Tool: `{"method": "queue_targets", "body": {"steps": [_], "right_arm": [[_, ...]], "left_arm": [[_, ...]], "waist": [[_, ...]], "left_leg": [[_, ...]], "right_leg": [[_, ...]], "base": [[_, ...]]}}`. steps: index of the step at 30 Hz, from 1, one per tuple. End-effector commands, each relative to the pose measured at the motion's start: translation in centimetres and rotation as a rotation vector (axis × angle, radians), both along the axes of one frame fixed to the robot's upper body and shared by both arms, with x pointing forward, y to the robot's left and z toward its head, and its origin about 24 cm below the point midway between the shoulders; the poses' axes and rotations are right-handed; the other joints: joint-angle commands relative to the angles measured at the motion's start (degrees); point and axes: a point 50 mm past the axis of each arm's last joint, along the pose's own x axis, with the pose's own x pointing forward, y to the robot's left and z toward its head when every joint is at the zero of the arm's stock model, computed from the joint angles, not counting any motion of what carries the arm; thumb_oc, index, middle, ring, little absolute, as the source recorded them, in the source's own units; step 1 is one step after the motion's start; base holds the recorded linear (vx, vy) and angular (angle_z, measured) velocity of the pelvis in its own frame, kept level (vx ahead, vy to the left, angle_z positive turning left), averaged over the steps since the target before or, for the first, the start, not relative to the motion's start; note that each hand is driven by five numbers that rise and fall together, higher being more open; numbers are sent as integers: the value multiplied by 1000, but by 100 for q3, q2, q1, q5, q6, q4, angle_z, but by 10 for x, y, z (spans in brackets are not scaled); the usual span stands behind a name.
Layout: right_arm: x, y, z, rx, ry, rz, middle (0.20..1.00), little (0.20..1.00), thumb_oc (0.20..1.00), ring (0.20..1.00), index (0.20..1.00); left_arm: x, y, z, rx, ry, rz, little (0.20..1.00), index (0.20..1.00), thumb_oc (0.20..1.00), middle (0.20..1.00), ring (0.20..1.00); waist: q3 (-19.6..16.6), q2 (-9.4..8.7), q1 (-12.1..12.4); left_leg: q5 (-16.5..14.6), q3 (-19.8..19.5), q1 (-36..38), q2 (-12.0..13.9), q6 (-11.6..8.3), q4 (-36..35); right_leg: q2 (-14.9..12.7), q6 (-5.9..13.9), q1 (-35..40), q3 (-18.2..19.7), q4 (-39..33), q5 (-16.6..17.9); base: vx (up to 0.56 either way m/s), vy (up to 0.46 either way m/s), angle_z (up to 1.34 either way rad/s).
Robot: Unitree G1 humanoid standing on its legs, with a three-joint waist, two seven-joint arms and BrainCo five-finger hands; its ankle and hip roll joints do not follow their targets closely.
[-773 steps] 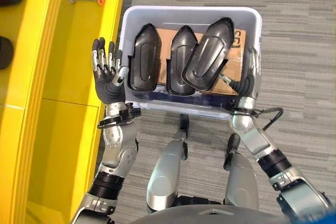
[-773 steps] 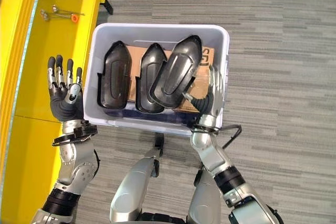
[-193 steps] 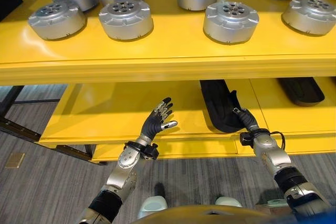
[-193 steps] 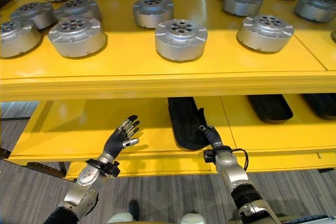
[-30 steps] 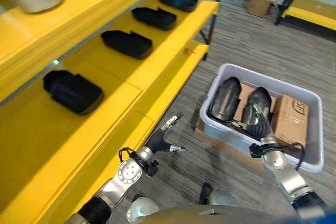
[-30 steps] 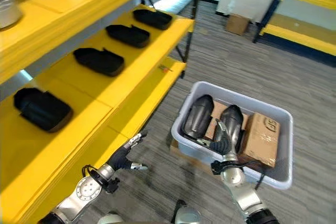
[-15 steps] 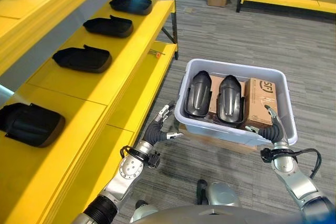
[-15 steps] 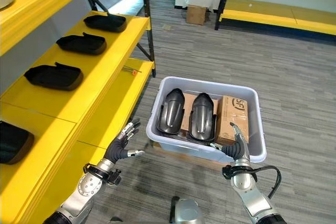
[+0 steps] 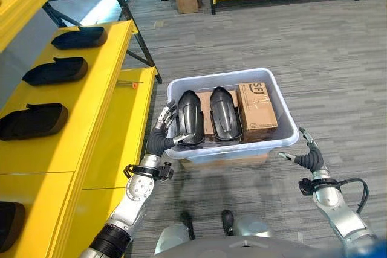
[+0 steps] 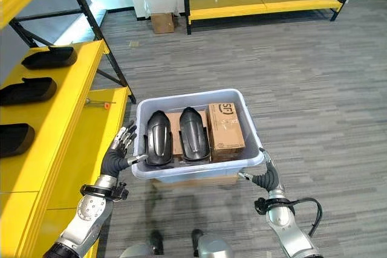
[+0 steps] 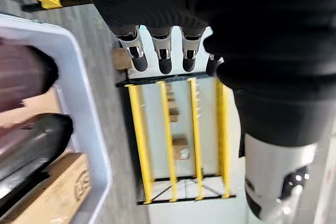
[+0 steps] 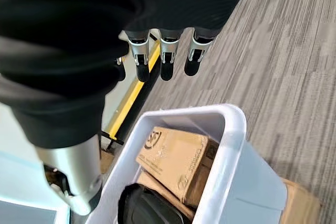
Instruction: Move parts from the plastic box to the shelf.
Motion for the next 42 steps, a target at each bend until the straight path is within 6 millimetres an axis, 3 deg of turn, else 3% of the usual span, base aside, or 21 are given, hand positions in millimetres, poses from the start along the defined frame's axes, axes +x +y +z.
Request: {"method": "queue_targets", "body": {"steps": [1, 4, 6, 10, 18, 25, 27, 29, 30, 31, 33, 35, 36, 38, 40, 41, 42], "right_arm": [[15, 11, 22, 27, -132, 46, 1000, 1000, 1000, 1000, 1000], [12, 18, 18, 39, -110, 68, 1000, 1000, 1000, 1000, 1000], [14, 22, 18, 44, -109, 91, 1000, 1000, 1000, 1000, 1000], [18, 25, 18, 52, -108, 101, 1000, 1000, 1000, 1000, 1000], [21, 34, 18, 87, -109, 97, 1000, 1000, 1000, 1000, 1000], [29, 43, 22, 85, -107, 124, 1000, 1000, 1000, 1000, 1000], [32, 41, 24, 99, -108, 92, 1000, 1000, 1000, 1000, 1000], [33, 41, 24, 122, -112, 71, 1000, 1000, 1000, 1000, 1000], [33, 41, 24, 129, -114, 63, 1000, 1000, 1000, 1000, 1000], [34, 42, 23, 140, -111, 60, 1000, 1000, 1000, 1000, 1000], [35, 45, 21, 163, -100, 48, 1000, 1000, 1000, 1000, 1000], [35, 45, 18, 177, -91, 46, 1000, 1000, 1000, 1000, 1000], [34, 45, 17, 179, -102, 45, 1000, 1000, 1000, 1000, 1000], [34, 45, 17, 161, -110, 43, 1000, 1000, 1000, 1000, 1000], [35, 48, 14, 185, -97, 33, 1000, 1000, 1000, 1000, 1000], [35, 49, 11, 198, -84, 36, 1000, 1000, 1000, 1000, 1000], [35, 47, 10, 190, -70, 39, 1000, 1000, 1000, 1000, 1000]], "left_arm": [[-3, 0, 11, -48, -93, 6, 1000, 1000, 1000, 1000, 1000], [-2, 1, 9, -60, -86, 18, 1000, 1000, 1000, 1000, 1000], [-1, 3, 9, -62, -85, 28, 1000, 1000, 1000, 1000, 1000], [2, 2, 9, -33, -82, 11, 1000, 1000, 1000, 1000, 1000], [4, -8, 10, 66, -76, -82, 1000, 1000, 1000, 1000, 1000], [7, -15, 12, 99, -80, -142, 1000, 1000, 1000, 1000, 1000], [9, -16, 12, 101, -69, -161, 1000, 1000, 1000, 1000, 1000], [9, -15, 12, 105, -60, -165, 1000, 1000, 1000, 1000, 1000], [9, -14, 11, 109, -56, -167, 1000, 1000, 1000, 1000, 1000], [8, -13, 10, 123, -52, -167, 1000, 1000, 1000, 1000, 1000], [7, -13, 8, 154, -50, -163, 1000, 1000, 1000, 1000, 1000], [6, -10, 8, 161, -46, -155, 1000, 1000, 1000, 1000, 1000], [8, -7, 12, 167, -51, -153, 1000, 1000, 1000, 1000, 1000], [11, -6, 16, 171, -56, -156, 1000, 1000, 1000, 1000, 1000], [12, -8, 15, 177, -29, -179, 1000, 1000, 1000, 1000, 1000], [11, -8, 15, 175, -30, -182, 1000, 1000, 1000, 1000, 1000], [8, -10, 12, 168, -26, -189, 1000, 1000, 1000, 1000, 1000]], "waist": [[23, 96, 272], [111, 124, 310], [152, 95, 351], [188, 87, 350], [59, -3, 397], [45, -139, 512], [17, -226, 574], [36, -280, 603], [44, -322, 594], [90, -307, 591], [174, -248, 583], [215, -226, 559], [248, -227, 528], [258, -257, 491], [279, -318, 444], [311, -291, 454], [300, -256, 462]], "left_leg": [[845, 102, -311, 171, -31, -266], [1217, 162, -534, 385, -118, -417], [1104, 22, -481, 462, -76, -453], [898, 120, -314, 522, -22, -418], [255, 173, 174, 2, 326, -463], [59, 295, 63, -125, 495, -339], [-12, 386, 35, -157, 572, -297], [-99, 484, 104, -203, 728, -336], [-215, 439, 185, -273, 728, -357], [-249, 447, 300, -267, 811, -422], [-164, 496, 467, -171, 874, -531], [-181, 463, 609, -175, 841, -576], [-239, 352, 655, -157, 790, -540], [-313, 244, 638, -128, 749, -503], [-495, 150, 683, -25, 660, -479], [-545, 172, 758, 103, 594, -465], [-499, 115, 744, 218, 515, -417]], "right_leg": [[-274, 661, 183, -832, -47, 381], [-205, 608, 365, -874, 87, 233], [-227, 599, 386, -818, 236, 128], [-241, 591, 355, -903, 457, 2], [-490, 823, 270, -1157, 398, 100], [-521, 865, 112, -1248, 678, -49], [-479, 889, 99, -1336, 994, -137], [-579, 1131, -303, -1395, 1970, 189], [-635, 1251, -357, -1347, 2233, 160], [-678, 1436, -697, -1347, 2998, 382], [-730, 1481, -1119, -1341, 3423, 716], [-926, 1461, -1163, -1307, 2944, 824], [-1257, 1489, -1086, -1132, 1883, 1155], [-1525, 1593, -1059, -873, 1051, 1564], [-1969, 1813, -1266, -429, 268, 2497], [-2041, 1878, -1229, -400, 93, 2440], [-2010, 1888, -1025, -469, -33, 2072]], "base": [[196, 48, -10], [232, 66, -29], [202, 106, -27], [151, 105, -57], [176, 182, -3], [68, 136, 10], [102, 131, 22], [103, 128, -1], [129, 114, -10], [90, 50, -10], [40, -30, -1], [107, -169, -6], [118, -299, -11], [81, -344, 6], [80, -427, 10], [134, -400, 15], [132, -327, 27]]}}
